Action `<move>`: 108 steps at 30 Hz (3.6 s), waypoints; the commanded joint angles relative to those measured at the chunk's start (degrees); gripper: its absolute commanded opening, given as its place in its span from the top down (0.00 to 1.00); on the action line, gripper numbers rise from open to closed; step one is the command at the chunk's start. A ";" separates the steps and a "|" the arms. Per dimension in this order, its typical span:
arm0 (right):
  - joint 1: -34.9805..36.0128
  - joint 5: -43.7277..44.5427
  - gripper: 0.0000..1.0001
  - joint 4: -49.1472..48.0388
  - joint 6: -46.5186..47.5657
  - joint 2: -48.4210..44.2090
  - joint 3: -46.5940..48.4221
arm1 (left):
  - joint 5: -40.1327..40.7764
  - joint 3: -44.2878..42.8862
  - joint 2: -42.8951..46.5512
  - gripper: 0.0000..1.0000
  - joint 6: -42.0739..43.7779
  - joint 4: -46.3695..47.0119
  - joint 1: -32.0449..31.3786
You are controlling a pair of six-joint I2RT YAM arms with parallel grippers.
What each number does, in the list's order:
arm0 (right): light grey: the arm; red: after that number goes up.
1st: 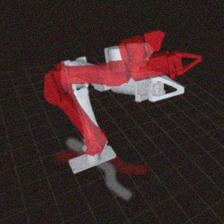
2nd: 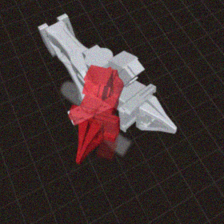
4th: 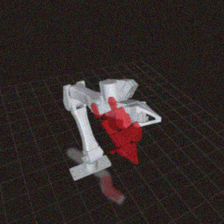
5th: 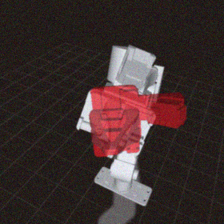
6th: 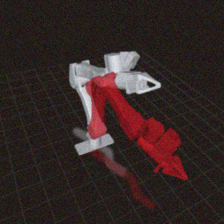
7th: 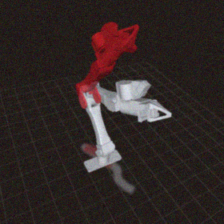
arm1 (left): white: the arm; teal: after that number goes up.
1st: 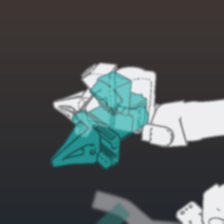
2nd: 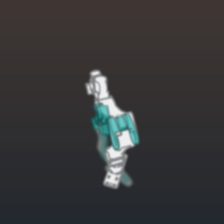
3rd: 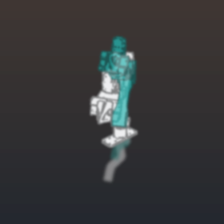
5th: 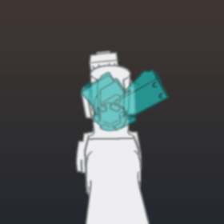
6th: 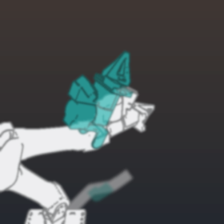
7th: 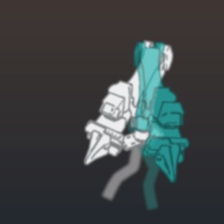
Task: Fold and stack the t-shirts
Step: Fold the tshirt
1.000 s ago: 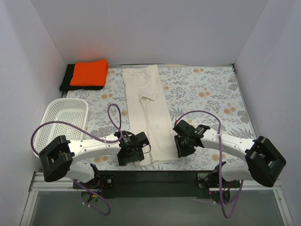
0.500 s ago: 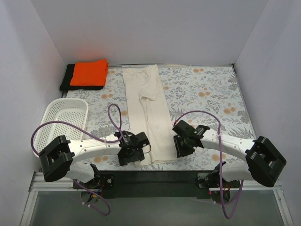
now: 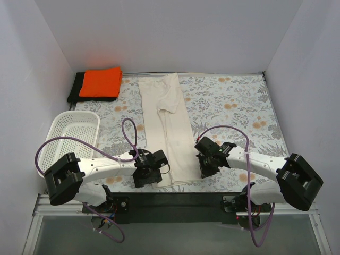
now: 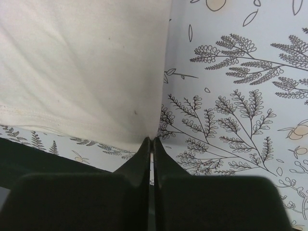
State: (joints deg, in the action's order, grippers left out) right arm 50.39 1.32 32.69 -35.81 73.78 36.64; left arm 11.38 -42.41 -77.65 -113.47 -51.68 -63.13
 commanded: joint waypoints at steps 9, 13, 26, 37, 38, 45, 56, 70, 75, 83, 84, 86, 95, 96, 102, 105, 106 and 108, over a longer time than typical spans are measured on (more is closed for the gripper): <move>0.15 -0.27 0.99 0.62 0.30 -0.65 -2.54 | -1.18 1.72 -0.84 0.48 -9.23 4.04 -0.32; 0.06 -0.27 0.99 0.62 0.30 -0.91 -2.72 | -1.97 2.24 -0.93 0.55 -9.40 4.92 -0.59; -0.47 -0.97 0.99 0.97 1.18 -1.97 -3.07 | -3.90 4.71 -3.56 0.89 -10.46 6.77 -2.52; -0.91 -3.87 0.99 9.58 5.40 -5.05 -3.51 | -7.24 5.68 1.36 1.00 -10.02 0.00 -3.14; -1.00 -4.31 0.99 10.02 5.75 -5.13 -3.51 | -7.51 5.50 1.27 1.00 -9.84 -0.09 -3.14; -1.08 -7.12 0.99 13.19 9.00 -4.52 0.96 | -8.48 0.23 0.83 1.00 -6.85 -3.94 -3.05; -8.19 2.19 0.99 15.13 14.89 4.96 22.40 | 1.88 -6.89 6.28 1.00 -1.78 -2.91 10.37; -17.25 7.99 0.99 -2.27 26.58 21.49 40.17 | 19.20 -15.94 -6.37 1.00 22.57 21.79 28.76; -18.57 6.94 0.99 -5.87 28.69 27.46 45.00 | 19.83 -16.65 -9.01 1.00 26.89 28.29 31.58; -19.54 6.41 0.99 -8.16 28.96 32.39 45.97 | 17.72 -16.30 -15.86 1.00 30.76 35.59 33.69; -19.80 6.41 0.99 -8.34 28.87 32.92 45.63 | 17.54 -16.30 -16.48 1.00 31.11 36.03 33.69; -20.15 6.41 0.99 -8.95 28.87 33.36 45.36 | 17.54 -16.47 -18.06 1.00 31.38 37.00 34.04; -21.56 5.80 0.99 -9.66 28.08 35.73 45.18 | 17.45 -16.03 -19.91 1.00 32.00 39.55 34.48; -21.56 5.80 0.99 -9.75 27.99 35.91 45.10 | 17.36 -15.95 -20.00 1.00 32.00 39.73 34.48; -21.74 6.50 0.99 -11.15 27.29 37.67 44.39 | 17.89 -15.59 -21.31 1.00 31.64 40.17 34.48; -21.83 6.33 0.99 -11.51 27.20 38.54 44.22 | 18.24 -15.68 -22.28 1.00 31.56 40.25 34.48; -21.83 6.32 0.99 -11.59 27.20 38.63 44.22 | 18.42 -15.68 -22.63 1.00 31.56 40.25 34.48; -21.83 6.32 0.94 -11.59 27.11 38.64 44.30 | 18.86 -15.33 -22.72 0.94 31.29 40.25 34.48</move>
State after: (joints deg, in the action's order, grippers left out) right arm 29.58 5.50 22.02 -8.91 111.74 80.79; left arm 26.00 -57.63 -100.49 -82.72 -11.35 -29.67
